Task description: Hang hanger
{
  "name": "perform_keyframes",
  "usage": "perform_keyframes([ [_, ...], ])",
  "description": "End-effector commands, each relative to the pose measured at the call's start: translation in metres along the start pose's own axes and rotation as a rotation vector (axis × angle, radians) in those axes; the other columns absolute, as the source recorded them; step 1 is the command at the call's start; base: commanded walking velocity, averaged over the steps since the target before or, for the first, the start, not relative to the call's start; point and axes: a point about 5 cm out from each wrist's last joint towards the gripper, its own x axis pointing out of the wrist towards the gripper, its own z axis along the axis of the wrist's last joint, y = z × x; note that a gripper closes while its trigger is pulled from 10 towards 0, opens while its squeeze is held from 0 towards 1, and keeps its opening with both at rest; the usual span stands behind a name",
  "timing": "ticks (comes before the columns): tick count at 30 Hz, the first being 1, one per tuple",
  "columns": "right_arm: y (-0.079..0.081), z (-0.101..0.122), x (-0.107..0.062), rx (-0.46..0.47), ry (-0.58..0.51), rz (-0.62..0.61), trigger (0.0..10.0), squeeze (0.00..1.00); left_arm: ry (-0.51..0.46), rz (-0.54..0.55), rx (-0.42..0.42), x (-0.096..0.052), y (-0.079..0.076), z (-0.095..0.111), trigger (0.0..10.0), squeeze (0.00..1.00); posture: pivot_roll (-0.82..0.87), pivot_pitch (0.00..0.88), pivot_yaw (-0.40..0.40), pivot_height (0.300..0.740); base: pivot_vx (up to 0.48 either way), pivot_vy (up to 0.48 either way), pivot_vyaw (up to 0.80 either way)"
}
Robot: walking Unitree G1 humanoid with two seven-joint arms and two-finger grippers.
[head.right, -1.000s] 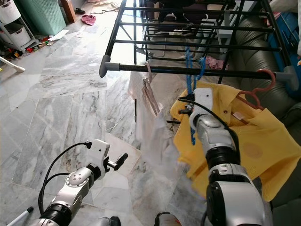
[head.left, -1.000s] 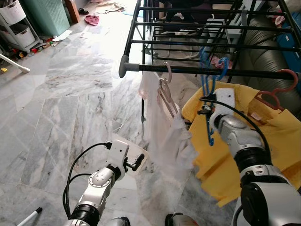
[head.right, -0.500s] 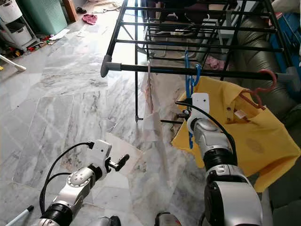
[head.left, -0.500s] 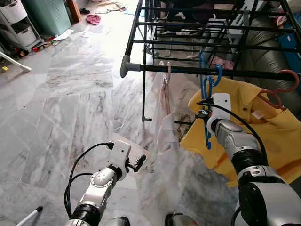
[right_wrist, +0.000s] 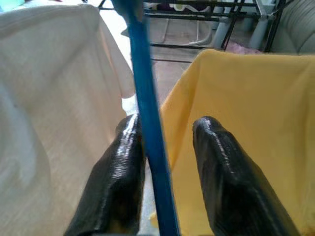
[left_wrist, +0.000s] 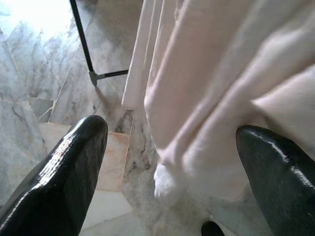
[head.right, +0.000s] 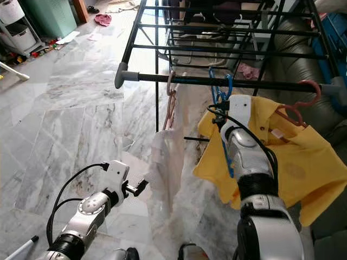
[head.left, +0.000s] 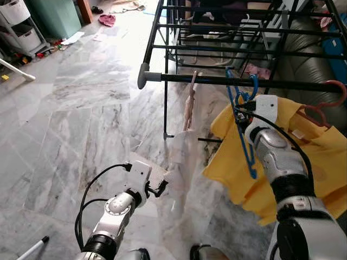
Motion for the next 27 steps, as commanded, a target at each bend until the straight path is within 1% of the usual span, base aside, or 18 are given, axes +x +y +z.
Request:
perform_keyframes([
  [1, 0.002, -0.003, -0.005, -0.023, 0.003, -0.005, 10.0, 1.00, 0.009, 0.006, -0.001, -0.002, 0.002, -0.002, 10.0, 0.00, -0.18, 0.186, 0.017, 0.740, 0.000, 0.000, 0.00],
  [3, 0.002, -0.006, -0.011, -0.050, -0.006, -0.010, 10.0, 1.00, 0.013, 0.006, 0.000, -0.002, 0.003, -0.003, 10.0, 0.00, -0.19, 0.185, 0.020, 0.740, 0.000, 0.000, 0.00],
  [6, 0.002, -0.012, -0.020, -0.045, -0.006, -0.020, 10.0, 1.00, 0.019, 0.001, 0.004, -0.001, 0.002, -0.003, 10.0, 0.00, -0.19, 0.186, 0.022, 0.740, 0.000, 0.000, 0.00],
  [9, 0.002, -0.015, -0.023, -0.047, 0.001, -0.027, 10.0, 1.00, 0.021, -0.002, 0.005, -0.001, 0.002, -0.003, 10.0, 0.00, -0.20, 0.185, 0.025, 0.740, 0.000, 0.000, 0.00],
  [11, 0.001, -0.022, -0.029, -0.043, 0.015, -0.036, 10.0, 1.00, 0.023, -0.008, 0.009, 0.000, 0.001, -0.002, 10.0, 0.00, -0.20, 0.185, 0.026, 0.740, 0.000, 0.000, 0.00],
  [16, 0.001, -0.028, -0.037, -0.053, 0.028, -0.042, 10.0, 1.00, 0.025, -0.009, 0.012, 0.001, 0.001, -0.001, 10.0, 0.00, -0.21, 0.182, 0.027, 0.740, 0.000, 0.000, 0.00],
  [19, 0.001, -0.028, -0.038, -0.052, 0.028, -0.044, 10.0, 1.00, 0.025, -0.010, 0.014, 0.001, 0.001, -0.002, 10.0, 0.00, -0.21, 0.182, 0.027, 0.740, 0.000, 0.000, 0.00],
  [21, -0.001, -0.028, -0.041, -0.068, 0.022, -0.063, 10.0, 1.00, 0.025, -0.008, 0.014, 0.001, 0.001, -0.002, 10.0, 0.00, -0.20, 0.178, 0.023, 0.740, 0.000, 0.000, 0.00],
  [27, -0.001, -0.022, -0.047, -0.090, -0.036, -0.087, 10.0, 1.00, -0.009, 0.021, 0.006, 0.000, 0.005, 0.001, 10.0, 0.00, -0.20, 0.174, 0.020, 0.740, 0.000, 0.000, 0.00],
])
